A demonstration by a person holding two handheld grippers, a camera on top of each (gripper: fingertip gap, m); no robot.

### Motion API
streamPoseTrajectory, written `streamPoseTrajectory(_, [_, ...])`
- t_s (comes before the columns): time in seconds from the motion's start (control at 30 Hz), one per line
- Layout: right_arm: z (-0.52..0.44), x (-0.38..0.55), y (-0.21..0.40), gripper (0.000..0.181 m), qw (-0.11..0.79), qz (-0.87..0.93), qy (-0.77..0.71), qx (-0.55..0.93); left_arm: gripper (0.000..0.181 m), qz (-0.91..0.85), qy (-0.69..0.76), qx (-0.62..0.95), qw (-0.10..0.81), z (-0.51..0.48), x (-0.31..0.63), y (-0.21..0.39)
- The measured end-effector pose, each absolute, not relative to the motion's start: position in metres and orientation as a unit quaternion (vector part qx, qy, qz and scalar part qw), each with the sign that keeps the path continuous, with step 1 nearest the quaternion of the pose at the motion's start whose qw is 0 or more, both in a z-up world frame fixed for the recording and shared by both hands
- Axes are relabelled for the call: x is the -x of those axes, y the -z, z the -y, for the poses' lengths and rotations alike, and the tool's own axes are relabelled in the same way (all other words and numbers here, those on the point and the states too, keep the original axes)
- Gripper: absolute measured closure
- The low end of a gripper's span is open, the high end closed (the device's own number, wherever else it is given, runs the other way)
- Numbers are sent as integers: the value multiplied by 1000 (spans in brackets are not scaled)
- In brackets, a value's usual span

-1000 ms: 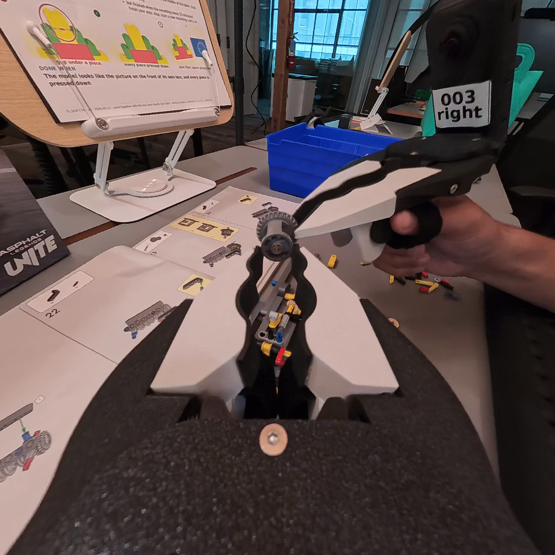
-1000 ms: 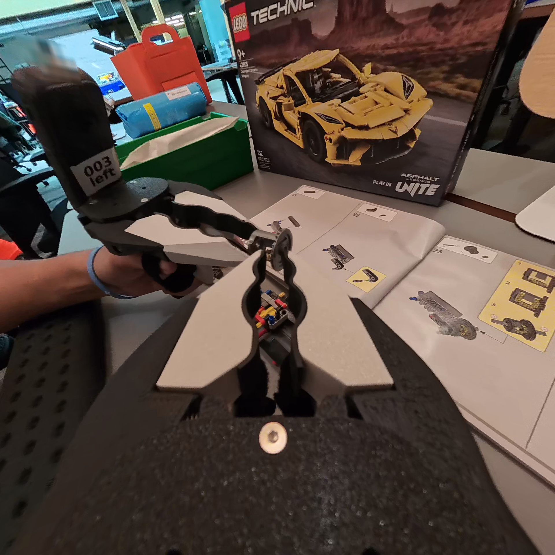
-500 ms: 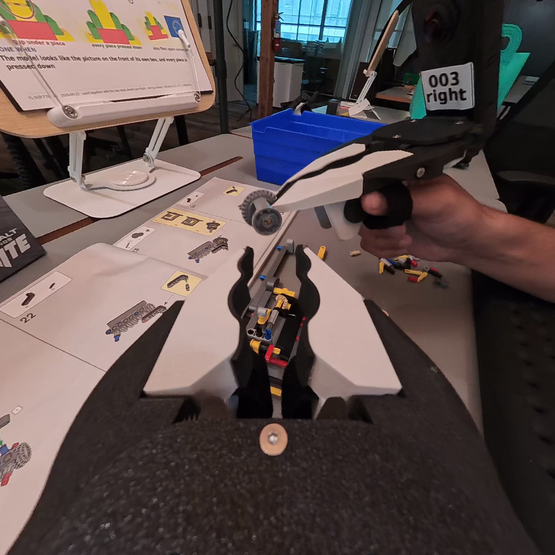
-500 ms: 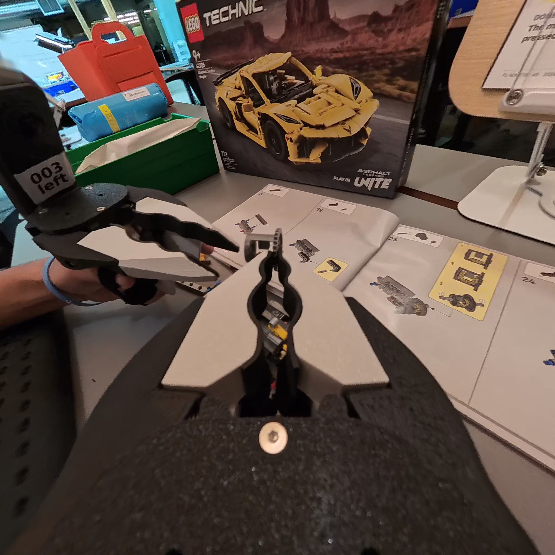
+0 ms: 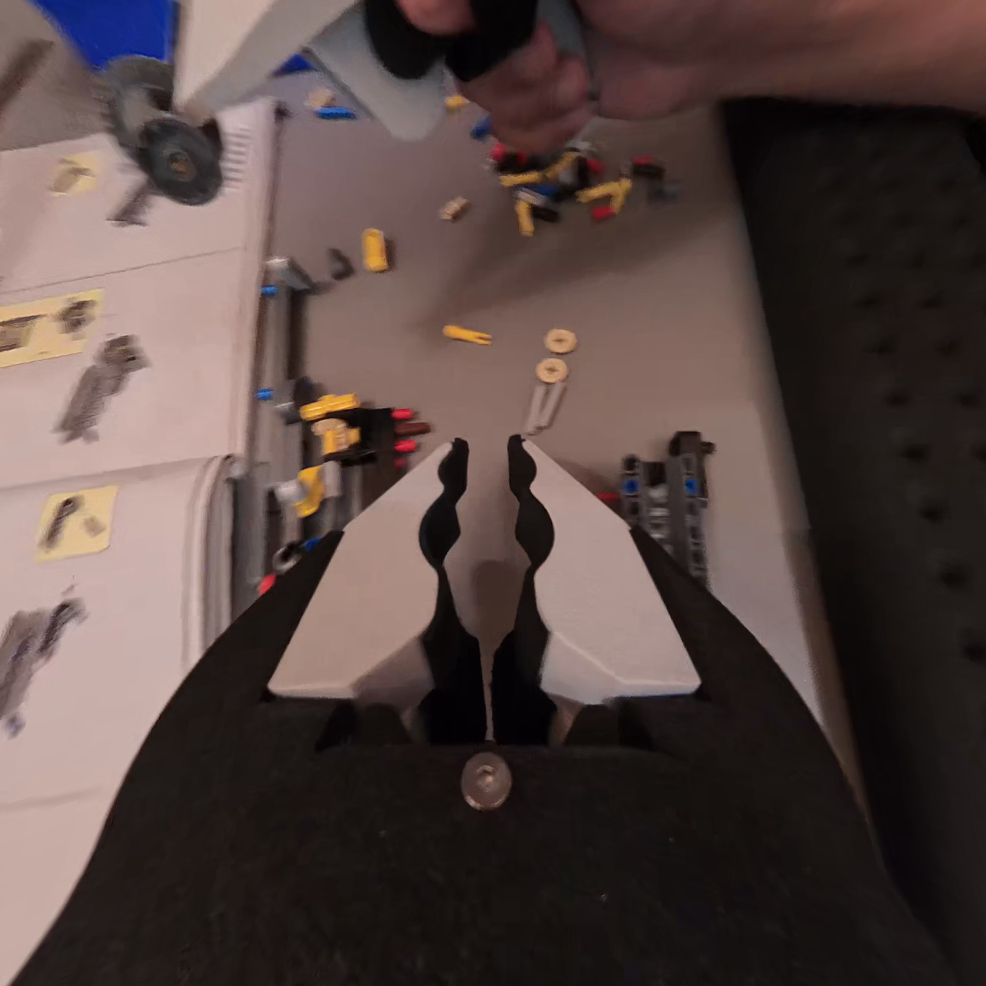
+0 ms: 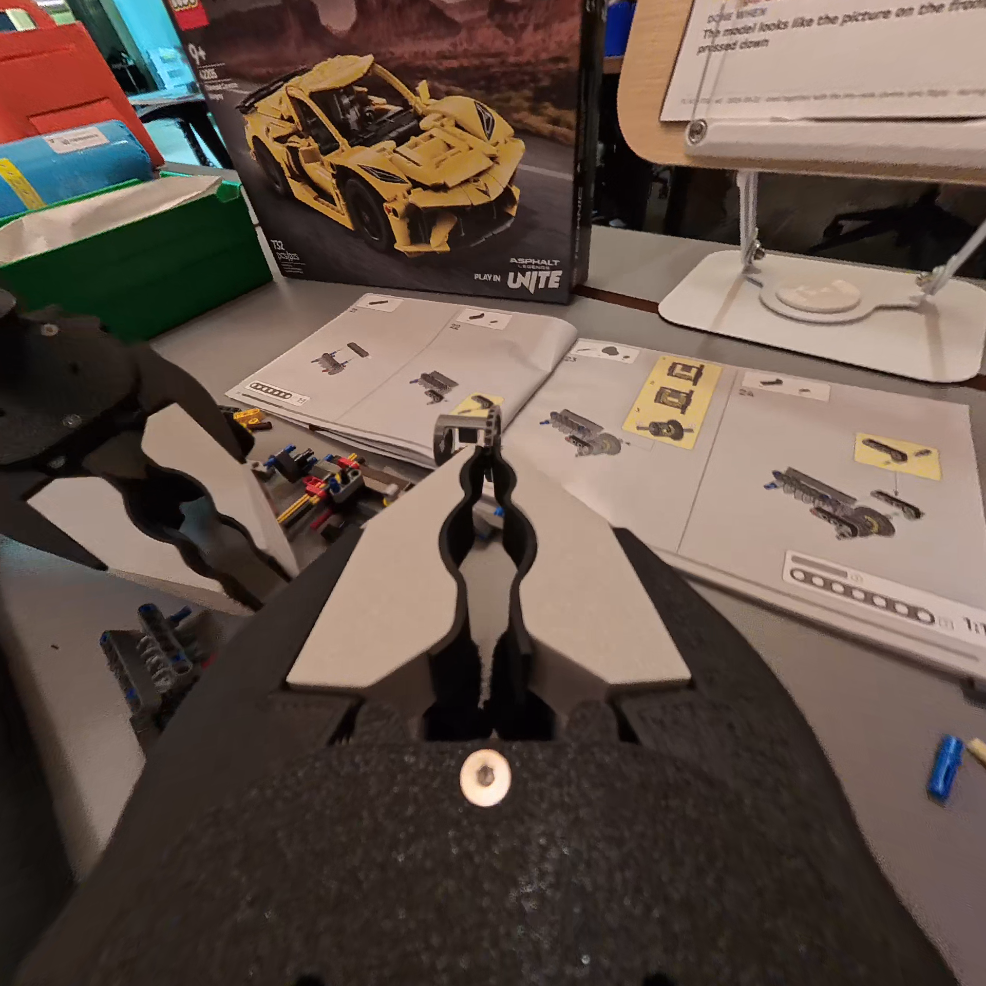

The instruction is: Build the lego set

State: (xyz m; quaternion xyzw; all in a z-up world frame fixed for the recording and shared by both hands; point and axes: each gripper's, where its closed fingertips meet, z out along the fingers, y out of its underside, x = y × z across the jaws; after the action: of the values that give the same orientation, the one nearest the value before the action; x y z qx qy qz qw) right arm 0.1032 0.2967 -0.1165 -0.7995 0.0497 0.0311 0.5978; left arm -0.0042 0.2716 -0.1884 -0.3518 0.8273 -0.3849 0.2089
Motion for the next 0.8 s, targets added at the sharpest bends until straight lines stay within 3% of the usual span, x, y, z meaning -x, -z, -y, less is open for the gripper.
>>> streamPoseTrajectory(0.03, [-291, -104, 119, 179, 598, -56, -34, 799, 168, -840, 382, 336, 189, -266, 6, 190])
streamPoseTrajectory(0.37, [-283, -99, 122, 179, 596, -53, -36, 800, 171, -881, 357, 295, 93, -241, -13, 202])
streamPoseTrajectory(0.8, [-284, -98, 127, 179, 586, -43, -27, 809, 178, -896, 316, 289, 118, -246, -8, 213])
